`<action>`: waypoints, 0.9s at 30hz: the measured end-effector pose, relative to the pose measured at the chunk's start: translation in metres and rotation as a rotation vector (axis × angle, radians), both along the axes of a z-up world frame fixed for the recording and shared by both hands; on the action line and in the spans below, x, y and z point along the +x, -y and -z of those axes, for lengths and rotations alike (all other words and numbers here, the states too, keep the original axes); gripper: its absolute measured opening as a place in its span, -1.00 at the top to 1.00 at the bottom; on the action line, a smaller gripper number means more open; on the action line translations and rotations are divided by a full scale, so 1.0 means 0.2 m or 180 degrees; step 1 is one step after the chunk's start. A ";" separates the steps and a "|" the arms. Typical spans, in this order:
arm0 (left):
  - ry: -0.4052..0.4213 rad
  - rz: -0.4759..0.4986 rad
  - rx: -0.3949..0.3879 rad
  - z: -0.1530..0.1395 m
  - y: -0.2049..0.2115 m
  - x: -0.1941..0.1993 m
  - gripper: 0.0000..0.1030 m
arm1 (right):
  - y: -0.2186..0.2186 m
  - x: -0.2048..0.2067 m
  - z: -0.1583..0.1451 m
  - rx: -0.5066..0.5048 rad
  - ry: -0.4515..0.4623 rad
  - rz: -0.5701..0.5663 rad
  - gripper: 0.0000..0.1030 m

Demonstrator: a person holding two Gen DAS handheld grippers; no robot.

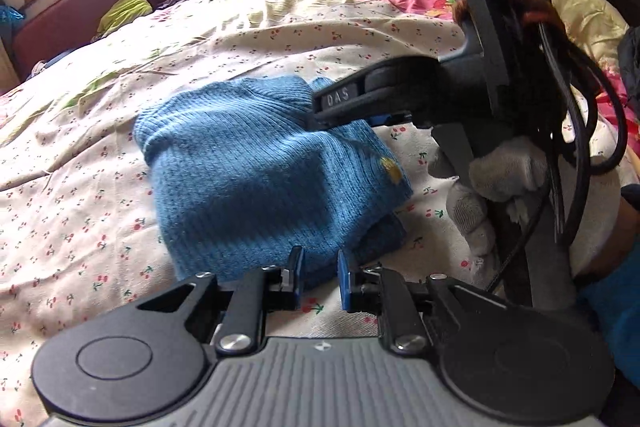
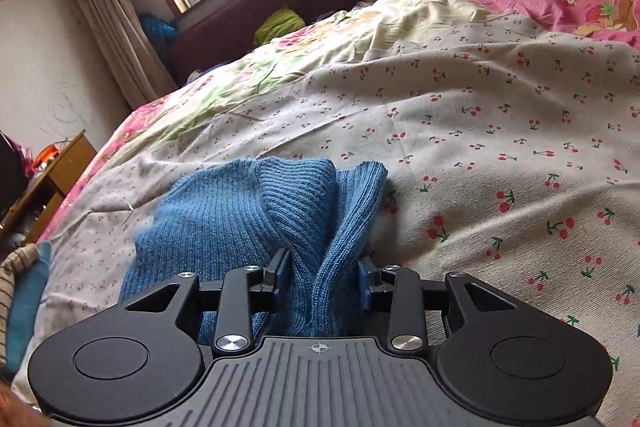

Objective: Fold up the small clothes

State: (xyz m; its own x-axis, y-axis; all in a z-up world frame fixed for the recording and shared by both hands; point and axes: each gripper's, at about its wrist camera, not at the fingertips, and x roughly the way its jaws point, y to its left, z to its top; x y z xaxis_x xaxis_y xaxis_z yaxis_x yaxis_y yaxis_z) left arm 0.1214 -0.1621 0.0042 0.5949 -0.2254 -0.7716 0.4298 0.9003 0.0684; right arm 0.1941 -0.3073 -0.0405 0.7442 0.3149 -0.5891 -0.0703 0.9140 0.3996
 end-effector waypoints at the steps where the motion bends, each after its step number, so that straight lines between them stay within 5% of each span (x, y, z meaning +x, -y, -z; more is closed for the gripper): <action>1: 0.0006 -0.0007 0.0002 -0.01 0.00 0.00 0.45 | 0.00 0.00 0.00 -0.0023 0.0009 -0.0002 0.34; 8: 0.0058 -0.0188 -0.0006 -0.06 -0.08 0.05 0.43 | 0.00 -0.02 -0.01 -0.0073 0.0005 -0.0012 0.34; 16: 0.0088 -0.0597 -0.0108 -0.09 -0.15 0.39 0.43 | 0.02 -0.07 -0.03 -0.0033 -0.0007 -0.0022 0.34; 27: 0.0116 -0.0550 0.0019 0.03 0.02 0.82 0.41 | 0.02 -0.26 0.00 -0.0152 -0.0106 -0.0111 0.34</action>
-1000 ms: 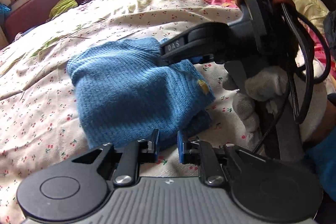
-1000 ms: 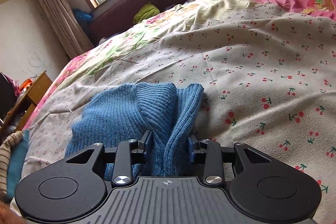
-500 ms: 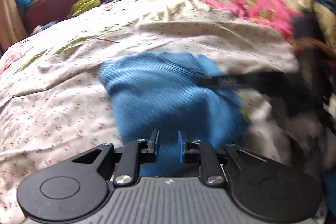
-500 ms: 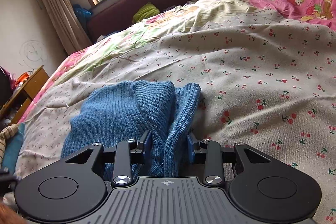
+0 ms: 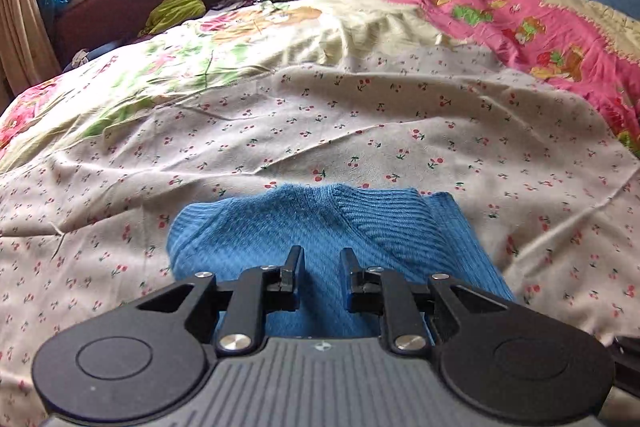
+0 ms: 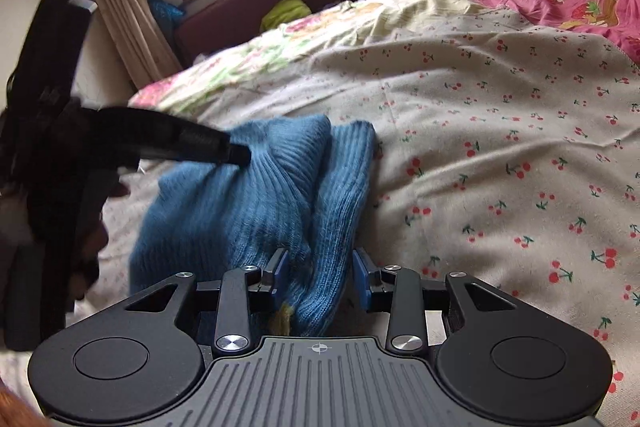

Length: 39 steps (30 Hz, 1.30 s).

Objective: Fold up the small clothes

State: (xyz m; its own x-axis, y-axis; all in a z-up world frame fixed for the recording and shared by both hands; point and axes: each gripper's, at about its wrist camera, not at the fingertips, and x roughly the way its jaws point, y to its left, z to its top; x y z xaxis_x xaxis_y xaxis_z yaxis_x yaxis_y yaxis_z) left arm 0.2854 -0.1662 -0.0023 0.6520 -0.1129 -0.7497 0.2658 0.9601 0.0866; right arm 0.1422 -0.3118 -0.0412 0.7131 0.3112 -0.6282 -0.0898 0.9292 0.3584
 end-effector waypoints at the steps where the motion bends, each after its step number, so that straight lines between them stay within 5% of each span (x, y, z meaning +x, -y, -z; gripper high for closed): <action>1: -0.0040 -0.0009 0.0017 0.02 0.01 0.03 0.41 | 0.00 0.01 0.01 -0.0010 -0.0040 0.0001 0.34; 11: 0.0081 0.0028 -0.0167 -0.04 -0.12 -0.04 0.39 | 0.10 -0.02 -0.12 0.0286 0.0398 0.0299 0.31; 18: 0.0139 -0.0235 -0.0326 -0.04 -0.48 -0.19 0.20 | -0.04 0.29 -0.07 0.0293 0.0138 0.0047 0.30; 25: 0.0202 -0.0363 -0.0561 -0.03 -0.58 -0.12 0.10 | -0.11 0.45 0.02 0.0572 -0.0002 -0.0058 0.30; 30: 0.0030 -0.0480 -0.0558 0.06 -0.56 0.01 0.08 | -0.04 0.43 0.03 0.0782 -0.0002 -0.0044 0.76; 35: 0.0178 -0.0347 -0.0684 0.03 -0.50 -0.04 0.08 | 0.11 0.29 -0.03 0.1005 0.0150 0.0163 0.81; 39: 0.0257 -0.0156 -0.0519 0.05 -0.39 -0.07 -0.05 | 0.16 0.29 0.01 0.0775 0.0099 0.0403 0.81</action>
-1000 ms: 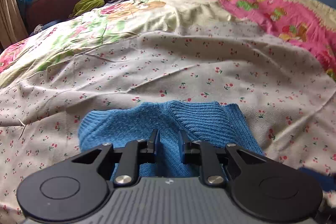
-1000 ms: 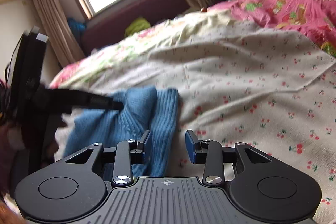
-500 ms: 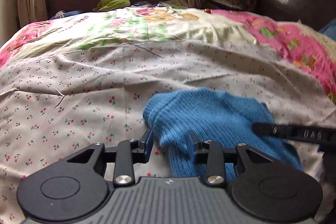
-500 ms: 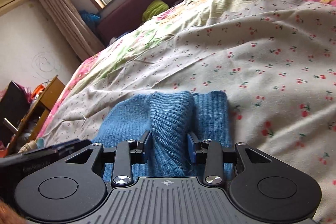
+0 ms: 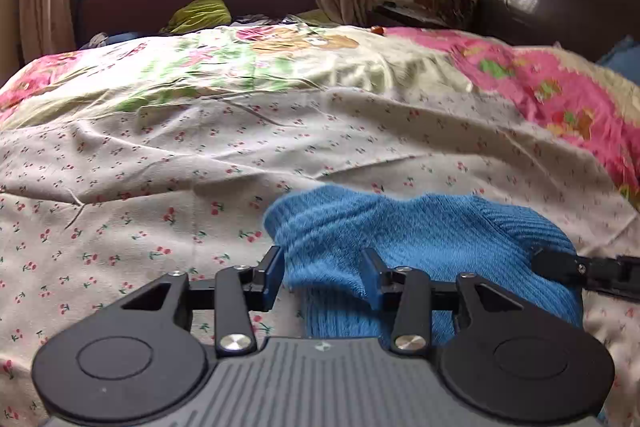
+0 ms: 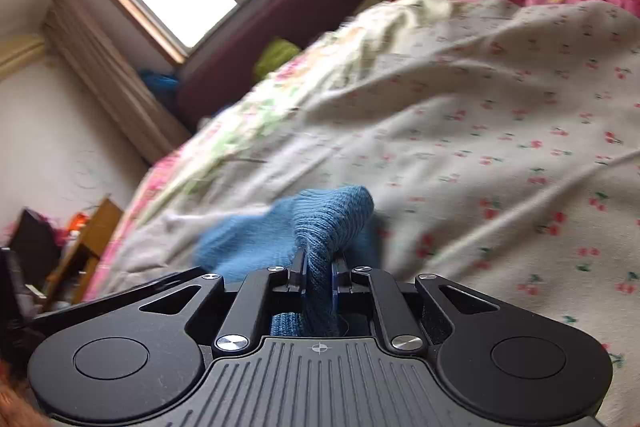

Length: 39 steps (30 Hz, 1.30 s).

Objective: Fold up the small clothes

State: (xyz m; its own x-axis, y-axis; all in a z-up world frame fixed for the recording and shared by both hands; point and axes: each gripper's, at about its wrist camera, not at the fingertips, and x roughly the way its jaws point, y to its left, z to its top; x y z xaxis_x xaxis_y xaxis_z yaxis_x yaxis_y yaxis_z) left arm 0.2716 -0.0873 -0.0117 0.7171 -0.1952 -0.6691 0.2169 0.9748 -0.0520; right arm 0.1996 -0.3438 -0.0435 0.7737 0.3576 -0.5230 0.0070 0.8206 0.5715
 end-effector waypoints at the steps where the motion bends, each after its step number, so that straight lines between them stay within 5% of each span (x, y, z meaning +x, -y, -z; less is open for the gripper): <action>1: -0.0034 0.0022 0.0041 0.02 0.02 0.00 -0.06 | 0.00 0.02 0.02 -0.0117 -0.0052 0.0020 0.81; 7: -0.0028 -0.0014 0.0181 0.02 0.02 -0.04 -0.13 | -0.10 0.00 0.04 -0.0577 0.0019 -0.0032 0.79; 13: -0.0019 -0.0038 0.0387 -0.04 -0.01 0.04 -0.15 | -0.11 -0.05 -0.01 -0.0625 0.0132 -0.0037 0.70; 18: -0.0325 -0.0140 0.0204 0.05 -0.04 0.19 -0.15 | -0.11 -0.08 -0.04 -0.0721 0.0216 0.0070 0.68; 22: -0.0407 -0.0169 0.0073 0.07 -0.06 0.31 -0.10 | -0.18 -0.22 -0.15 -0.1170 0.0600 0.0225 0.68; 24: -0.0407 -0.0176 0.0074 0.08 -0.06 0.36 -0.05 | -0.24 -0.30 -0.19 -0.1123 0.0811 0.0010 0.68; 28: -0.0325 -0.0171 0.0286 0.10 -0.05 0.41 -0.02 | -0.51 -0.38 -0.18 -0.1085 0.0992 -0.1048 0.68; 32: -0.0297 -0.0211 0.0520 0.12 -0.04 0.45 0.09 | -0.72 -0.34 -0.01 -0.1269 0.0552 -0.1704 0.69; 39: -0.0139 -0.0266 0.0435 0.02 -0.18 0.30 0.10 | -0.68 -0.39 -0.03 -0.1187 0.0539 -0.1670 0.68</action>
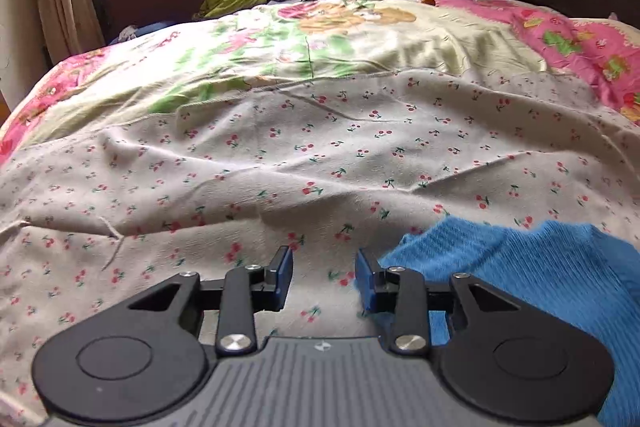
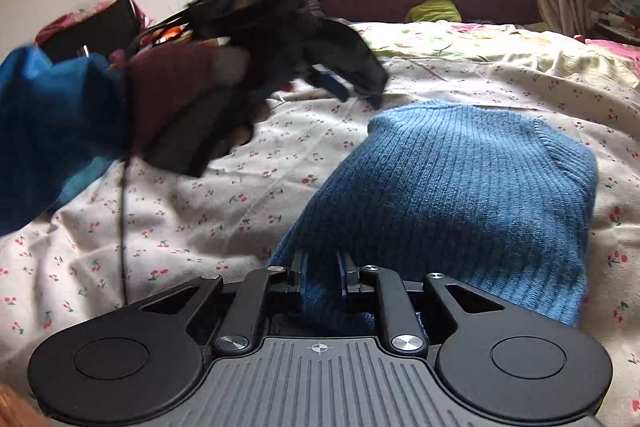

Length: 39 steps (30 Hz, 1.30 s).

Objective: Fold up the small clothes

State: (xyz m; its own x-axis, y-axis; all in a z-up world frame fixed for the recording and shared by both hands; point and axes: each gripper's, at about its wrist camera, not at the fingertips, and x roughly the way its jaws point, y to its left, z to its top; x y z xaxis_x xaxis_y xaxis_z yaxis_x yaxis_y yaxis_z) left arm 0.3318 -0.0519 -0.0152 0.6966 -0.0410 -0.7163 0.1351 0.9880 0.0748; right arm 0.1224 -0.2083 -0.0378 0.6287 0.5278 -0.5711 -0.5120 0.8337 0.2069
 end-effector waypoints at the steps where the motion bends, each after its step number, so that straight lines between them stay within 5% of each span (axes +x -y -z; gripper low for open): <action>1: 0.0026 0.0030 -0.0002 -0.02 -0.02 -0.06 0.10 | 0.02 -0.02 -0.02 0.0050 0.0038 0.0038 0.68; 6: -0.0039 0.0129 -0.0398 -0.03 -0.11 -0.41 0.10 | 0.15 -0.08 -0.07 0.0305 0.0080 0.0439 0.68; 9: -0.0069 0.0187 -0.0548 0.01 -0.10 -0.56 0.10 | 0.25 -0.07 -0.06 0.0357 -0.0028 0.1002 0.67; 15: -0.0045 0.0250 -0.0351 0.09 0.02 -0.63 0.10 | 0.37 0.00 0.02 0.0272 -0.0352 0.1617 0.73; 19: -0.0254 0.0038 -0.0495 0.13 -0.07 -0.64 0.11 | 0.38 -0.06 0.01 0.0268 -0.0218 0.1634 0.72; 25: -0.0164 0.0041 -0.0474 0.08 -0.06 -0.75 0.11 | 0.37 -0.11 -0.03 0.0183 -0.0042 0.1694 0.67; 31: -0.0108 0.0068 -0.0454 0.05 0.01 -0.83 0.10 | 0.35 -0.08 0.01 0.0041 -0.0167 0.1688 0.65; 39: -0.0397 -0.0052 -0.0384 0.12 0.01 -0.83 0.10 | 0.35 -0.09 0.01 0.0040 -0.0171 0.1652 0.63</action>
